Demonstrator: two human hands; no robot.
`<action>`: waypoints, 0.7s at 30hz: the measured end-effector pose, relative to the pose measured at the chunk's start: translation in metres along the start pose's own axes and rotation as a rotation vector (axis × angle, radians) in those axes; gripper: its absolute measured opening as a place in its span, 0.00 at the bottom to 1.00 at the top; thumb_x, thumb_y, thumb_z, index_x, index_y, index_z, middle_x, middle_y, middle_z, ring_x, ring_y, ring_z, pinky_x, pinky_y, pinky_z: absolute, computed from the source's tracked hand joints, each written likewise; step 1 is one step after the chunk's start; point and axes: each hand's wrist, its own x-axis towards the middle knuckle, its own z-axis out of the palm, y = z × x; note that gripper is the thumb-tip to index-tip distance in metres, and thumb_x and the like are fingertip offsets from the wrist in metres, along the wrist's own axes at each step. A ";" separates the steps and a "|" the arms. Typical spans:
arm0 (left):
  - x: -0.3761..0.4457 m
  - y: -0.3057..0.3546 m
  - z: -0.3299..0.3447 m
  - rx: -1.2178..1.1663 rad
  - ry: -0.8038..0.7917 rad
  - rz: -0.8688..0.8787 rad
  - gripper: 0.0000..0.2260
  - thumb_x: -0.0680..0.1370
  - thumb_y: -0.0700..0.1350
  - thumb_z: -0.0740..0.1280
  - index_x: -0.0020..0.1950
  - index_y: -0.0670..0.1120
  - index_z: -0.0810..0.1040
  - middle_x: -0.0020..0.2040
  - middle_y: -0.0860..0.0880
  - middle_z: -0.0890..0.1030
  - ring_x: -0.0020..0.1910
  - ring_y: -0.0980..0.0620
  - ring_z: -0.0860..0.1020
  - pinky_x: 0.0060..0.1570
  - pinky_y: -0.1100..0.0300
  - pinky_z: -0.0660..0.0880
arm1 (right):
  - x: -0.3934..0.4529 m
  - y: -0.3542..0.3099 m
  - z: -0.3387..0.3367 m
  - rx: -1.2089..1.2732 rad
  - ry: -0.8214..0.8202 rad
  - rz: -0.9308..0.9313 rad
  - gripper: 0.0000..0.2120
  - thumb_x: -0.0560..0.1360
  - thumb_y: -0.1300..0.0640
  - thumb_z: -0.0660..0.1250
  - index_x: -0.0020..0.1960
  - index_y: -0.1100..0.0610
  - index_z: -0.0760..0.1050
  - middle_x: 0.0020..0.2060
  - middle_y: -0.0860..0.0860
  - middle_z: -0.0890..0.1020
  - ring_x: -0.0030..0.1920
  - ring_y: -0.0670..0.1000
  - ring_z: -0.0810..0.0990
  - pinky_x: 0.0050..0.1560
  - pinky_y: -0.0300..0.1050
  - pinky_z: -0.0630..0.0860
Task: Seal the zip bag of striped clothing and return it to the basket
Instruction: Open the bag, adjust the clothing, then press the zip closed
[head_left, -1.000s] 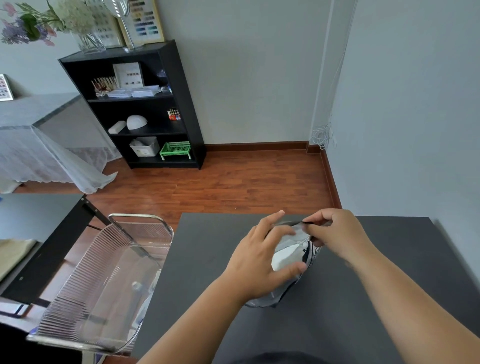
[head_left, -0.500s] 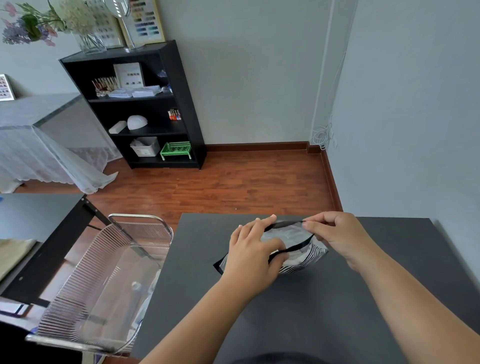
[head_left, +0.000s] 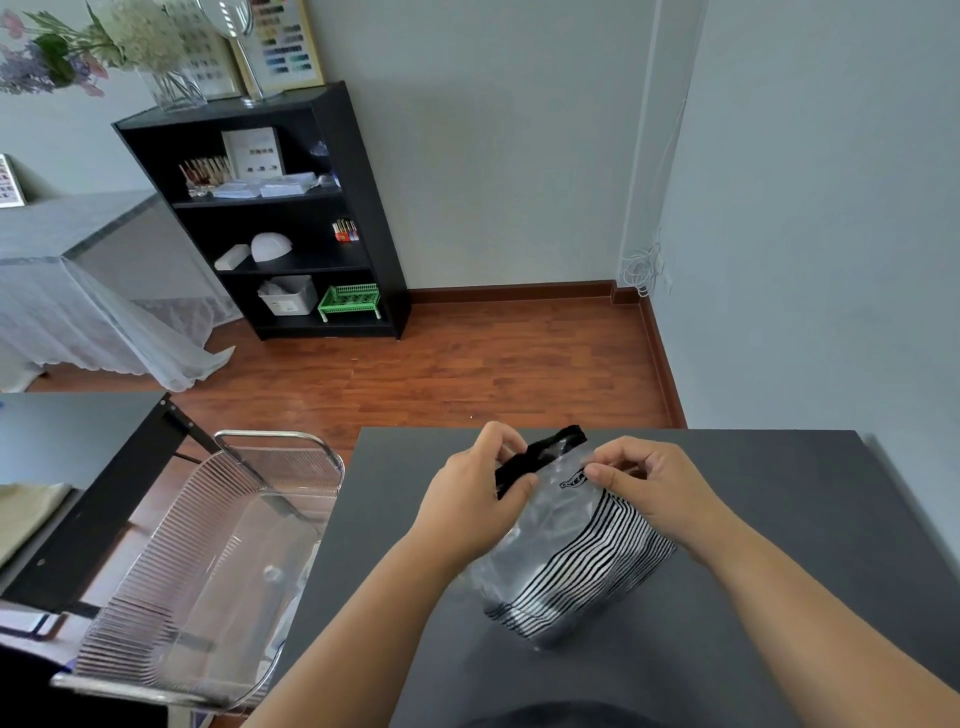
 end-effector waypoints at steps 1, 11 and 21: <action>0.000 0.001 0.000 -0.011 -0.018 0.012 0.13 0.76 0.57 0.68 0.57 0.60 0.68 0.46 0.60 0.78 0.38 0.58 0.78 0.38 0.56 0.78 | 0.000 0.001 0.001 -0.016 0.001 -0.015 0.04 0.71 0.54 0.75 0.41 0.45 0.84 0.37 0.48 0.86 0.37 0.44 0.80 0.42 0.35 0.75; 0.008 0.013 0.005 -0.167 0.173 0.073 0.05 0.77 0.49 0.70 0.42 0.51 0.83 0.33 0.57 0.80 0.33 0.60 0.76 0.32 0.67 0.71 | -0.010 0.005 0.011 0.015 -0.049 -0.032 0.09 0.66 0.45 0.76 0.46 0.43 0.84 0.38 0.42 0.84 0.35 0.42 0.76 0.40 0.34 0.74; 0.013 0.001 -0.008 -0.363 0.261 -0.093 0.08 0.79 0.45 0.67 0.41 0.53 0.82 0.35 0.54 0.84 0.36 0.56 0.82 0.40 0.59 0.81 | -0.022 0.025 0.001 -0.025 -0.044 0.040 0.05 0.68 0.54 0.77 0.41 0.43 0.86 0.38 0.45 0.87 0.40 0.44 0.84 0.43 0.32 0.76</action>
